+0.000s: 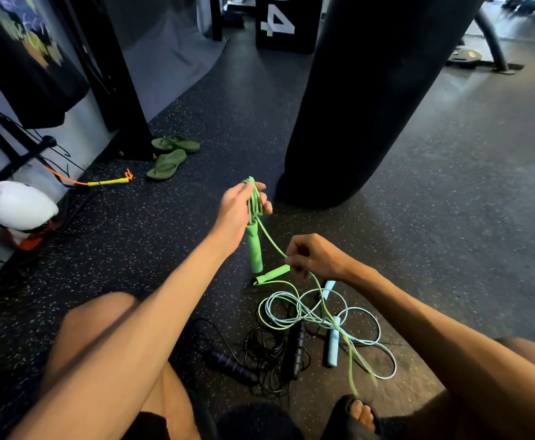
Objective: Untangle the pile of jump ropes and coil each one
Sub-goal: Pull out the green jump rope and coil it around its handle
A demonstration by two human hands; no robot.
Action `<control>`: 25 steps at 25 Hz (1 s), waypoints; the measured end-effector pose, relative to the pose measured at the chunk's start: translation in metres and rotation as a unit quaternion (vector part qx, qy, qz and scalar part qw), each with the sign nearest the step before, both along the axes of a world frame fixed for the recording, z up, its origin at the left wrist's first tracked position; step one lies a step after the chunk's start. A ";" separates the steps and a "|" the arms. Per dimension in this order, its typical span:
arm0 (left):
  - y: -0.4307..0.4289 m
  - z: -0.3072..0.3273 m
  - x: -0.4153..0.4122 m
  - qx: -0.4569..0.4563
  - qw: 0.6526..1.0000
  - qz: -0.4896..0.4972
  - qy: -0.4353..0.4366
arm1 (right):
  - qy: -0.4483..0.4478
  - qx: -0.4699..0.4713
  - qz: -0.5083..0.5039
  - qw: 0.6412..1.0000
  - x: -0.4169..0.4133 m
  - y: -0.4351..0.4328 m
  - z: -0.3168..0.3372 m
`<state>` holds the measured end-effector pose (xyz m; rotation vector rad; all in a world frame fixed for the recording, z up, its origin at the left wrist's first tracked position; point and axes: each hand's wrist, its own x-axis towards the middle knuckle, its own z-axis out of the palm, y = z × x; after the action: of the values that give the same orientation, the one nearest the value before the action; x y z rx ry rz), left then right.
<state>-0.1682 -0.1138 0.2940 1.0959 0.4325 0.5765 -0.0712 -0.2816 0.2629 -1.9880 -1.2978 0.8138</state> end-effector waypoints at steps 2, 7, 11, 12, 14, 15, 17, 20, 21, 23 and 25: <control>-0.002 -0.007 0.002 0.166 0.983 0.015 0.070 | -0.064 0.025 0.009 0.998 -0.001 0.003 0.006; -0.009 -0.017 0.000 0.387 0.901 -0.035 0.192 | -0.136 0.092 0.004 0.986 0.006 0.001 0.018; -0.020 -0.015 -0.003 0.380 0.874 -0.172 0.248 | -0.180 0.124 -0.015 0.976 0.015 0.000 0.029; -0.022 -0.014 -0.003 0.368 0.869 -0.200 0.262 | -0.175 0.130 -0.027 0.976 0.015 -0.001 0.031; -0.026 -0.011 -0.002 0.325 0.872 -0.249 0.269 | -0.156 0.138 -0.060 0.976 0.015 0.000 0.034; -0.028 -0.009 -0.002 0.298 0.878 -0.265 0.265 | -0.140 0.139 -0.079 0.977 0.015 0.000 0.034; -0.029 -0.006 -0.003 0.246 0.891 -0.282 0.258 | -0.096 0.135 -0.109 0.980 0.017 0.002 0.033; -0.024 -0.004 -0.006 0.156 0.908 -0.326 0.209 | -0.044 0.141 -0.132 0.980 0.024 0.004 0.028; -0.023 -0.004 -0.007 0.118 0.915 -0.340 0.184 | -0.029 0.148 -0.139 0.979 0.026 0.004 0.027; -0.020 0.000 -0.008 0.033 0.927 -0.346 0.144 | 0.003 0.159 -0.152 0.976 0.031 0.004 0.027; -0.017 0.006 -0.009 -0.059 0.936 -0.331 0.104 | 0.021 0.150 -0.162 0.975 0.034 0.003 0.024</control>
<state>-0.1768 -0.1305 0.3000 1.1083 0.2487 -0.1608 -0.0367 -0.2791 0.2867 -1.8590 -0.9713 0.4704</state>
